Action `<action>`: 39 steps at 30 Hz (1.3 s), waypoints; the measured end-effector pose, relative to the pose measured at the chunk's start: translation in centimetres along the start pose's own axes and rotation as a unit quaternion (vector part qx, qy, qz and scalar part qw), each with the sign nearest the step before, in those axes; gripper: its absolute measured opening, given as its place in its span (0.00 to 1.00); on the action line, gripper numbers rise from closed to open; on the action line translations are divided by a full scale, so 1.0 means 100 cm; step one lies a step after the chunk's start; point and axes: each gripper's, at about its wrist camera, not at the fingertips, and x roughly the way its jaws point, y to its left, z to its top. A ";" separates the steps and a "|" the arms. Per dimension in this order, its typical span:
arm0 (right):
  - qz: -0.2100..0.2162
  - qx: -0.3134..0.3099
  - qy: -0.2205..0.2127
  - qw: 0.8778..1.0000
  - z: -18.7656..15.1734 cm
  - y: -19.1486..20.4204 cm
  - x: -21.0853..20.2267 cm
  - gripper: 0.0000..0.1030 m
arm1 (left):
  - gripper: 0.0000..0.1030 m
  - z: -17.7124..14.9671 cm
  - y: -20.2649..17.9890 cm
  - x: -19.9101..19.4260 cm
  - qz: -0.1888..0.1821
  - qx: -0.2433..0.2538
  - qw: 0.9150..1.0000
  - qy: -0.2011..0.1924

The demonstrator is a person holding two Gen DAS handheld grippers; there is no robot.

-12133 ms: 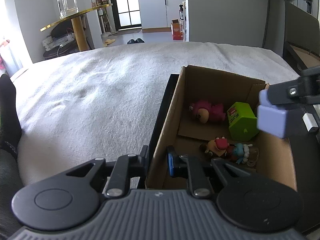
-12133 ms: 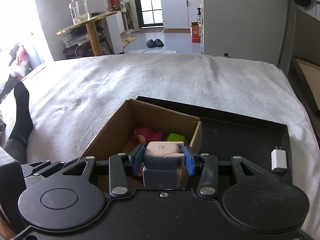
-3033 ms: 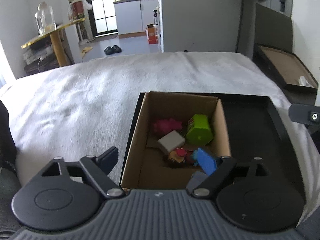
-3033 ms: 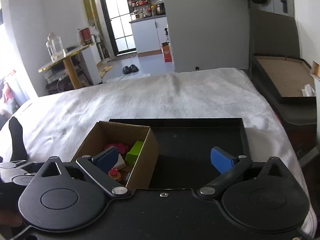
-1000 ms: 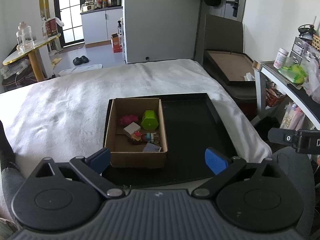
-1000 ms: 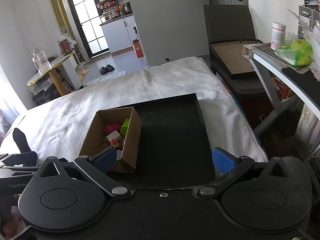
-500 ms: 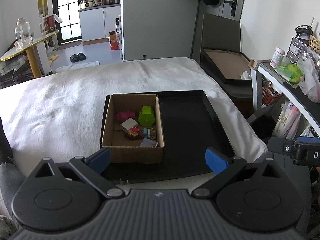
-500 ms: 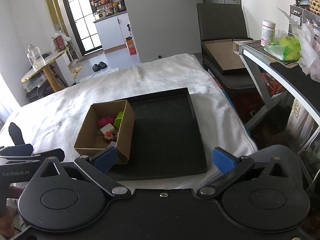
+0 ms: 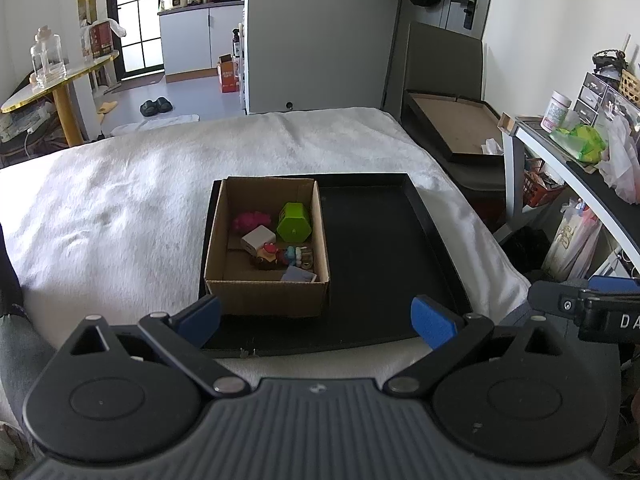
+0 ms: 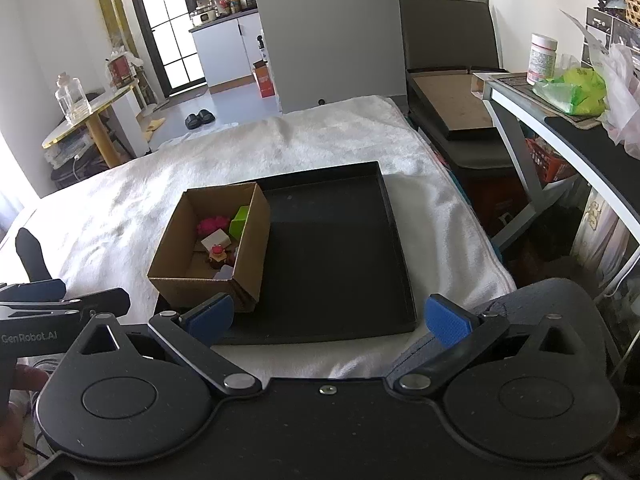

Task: Organize rigid objects

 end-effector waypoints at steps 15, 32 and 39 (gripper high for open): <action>0.003 -0.010 0.002 1.000 -0.001 0.005 0.001 1.00 | 0.98 -0.004 0.003 0.001 0.000 -0.005 1.000 0.003; 0.002 -0.018 0.001 1.000 -0.001 0.008 -0.001 1.00 | 0.98 -0.006 0.004 0.001 0.001 -0.007 1.000 0.005; 0.000 -0.017 0.002 1.000 -0.001 0.008 -0.001 1.00 | 0.98 -0.006 0.004 0.002 0.002 -0.007 1.000 0.006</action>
